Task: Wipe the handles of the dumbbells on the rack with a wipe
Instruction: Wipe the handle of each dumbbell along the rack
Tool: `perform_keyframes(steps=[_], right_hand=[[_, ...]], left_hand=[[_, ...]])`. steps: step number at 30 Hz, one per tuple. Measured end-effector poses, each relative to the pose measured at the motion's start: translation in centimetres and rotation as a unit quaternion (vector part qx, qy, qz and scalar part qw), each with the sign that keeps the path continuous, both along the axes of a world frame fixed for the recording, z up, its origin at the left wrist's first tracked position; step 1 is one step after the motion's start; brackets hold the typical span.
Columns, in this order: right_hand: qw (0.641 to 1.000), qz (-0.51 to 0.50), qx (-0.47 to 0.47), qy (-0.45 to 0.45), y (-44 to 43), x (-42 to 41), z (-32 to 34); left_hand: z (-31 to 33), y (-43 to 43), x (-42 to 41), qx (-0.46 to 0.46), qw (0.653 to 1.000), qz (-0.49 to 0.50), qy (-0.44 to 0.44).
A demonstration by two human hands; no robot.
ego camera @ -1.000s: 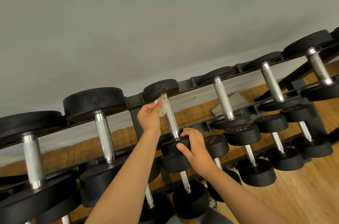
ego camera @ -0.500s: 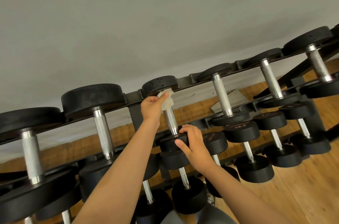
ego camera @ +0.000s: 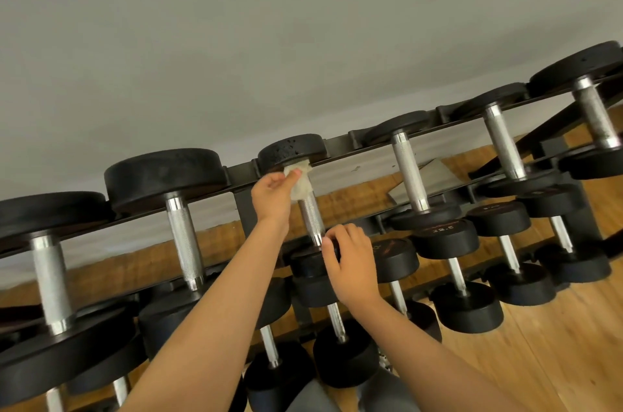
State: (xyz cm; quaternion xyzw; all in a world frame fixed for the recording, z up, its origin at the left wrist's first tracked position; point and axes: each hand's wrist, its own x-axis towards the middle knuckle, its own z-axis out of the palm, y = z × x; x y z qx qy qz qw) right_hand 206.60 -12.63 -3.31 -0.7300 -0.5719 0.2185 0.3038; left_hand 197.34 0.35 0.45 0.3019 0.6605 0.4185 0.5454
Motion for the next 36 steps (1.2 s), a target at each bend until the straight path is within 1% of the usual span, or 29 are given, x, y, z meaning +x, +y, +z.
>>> perform_keyframes(steps=[2,6,8,13,17,23,24,27,29,36], right_hand=[[1.000,0.003,0.009,-0.011,0.1,0.1,-0.4],[1.000,0.003,0.026,-0.003,0.2,0.1,-0.6],[0.999,0.004,0.032,-0.003,0.2,0.1,-0.7],[0.999,0.012,0.043,0.000,0.2,0.4,-0.9],[0.998,0.017,0.056,-0.002,0.2,0.5,-1.1],[0.998,0.023,0.061,-0.009,0.2,0.6,-1.3],[0.998,0.025,0.064,-0.008,0.2,0.7,-1.3],[0.997,0.028,0.064,-0.012,0.2,0.7,-1.4],[0.997,0.029,0.065,-0.013,0.2,0.7,-1.4],[0.997,0.043,0.066,-0.015,0.2,1.0,-1.3]], left_hand=[[-0.1,-0.1,0.3,0.000,1.000,0.000,0.007],[-1.3,-2.9,-0.4,-0.009,0.998,-0.041,0.043],[-1.3,-2.5,-0.6,-0.007,0.998,-0.047,0.047],[-0.2,-0.1,0.2,-0.003,1.000,0.017,-0.002],[-1.2,-1.7,0.1,-0.010,1.000,0.028,0.003],[0.1,0.3,1.8,-0.024,0.993,0.113,-0.036],[0.2,0.2,1.9,-0.021,0.993,0.115,-0.034],[-0.4,-0.7,1.3,0.012,0.996,0.089,0.013],[-0.7,-1.0,0.9,0.029,0.996,0.084,0.030],[-0.2,-0.1,1.6,0.015,0.994,0.104,0.016]])
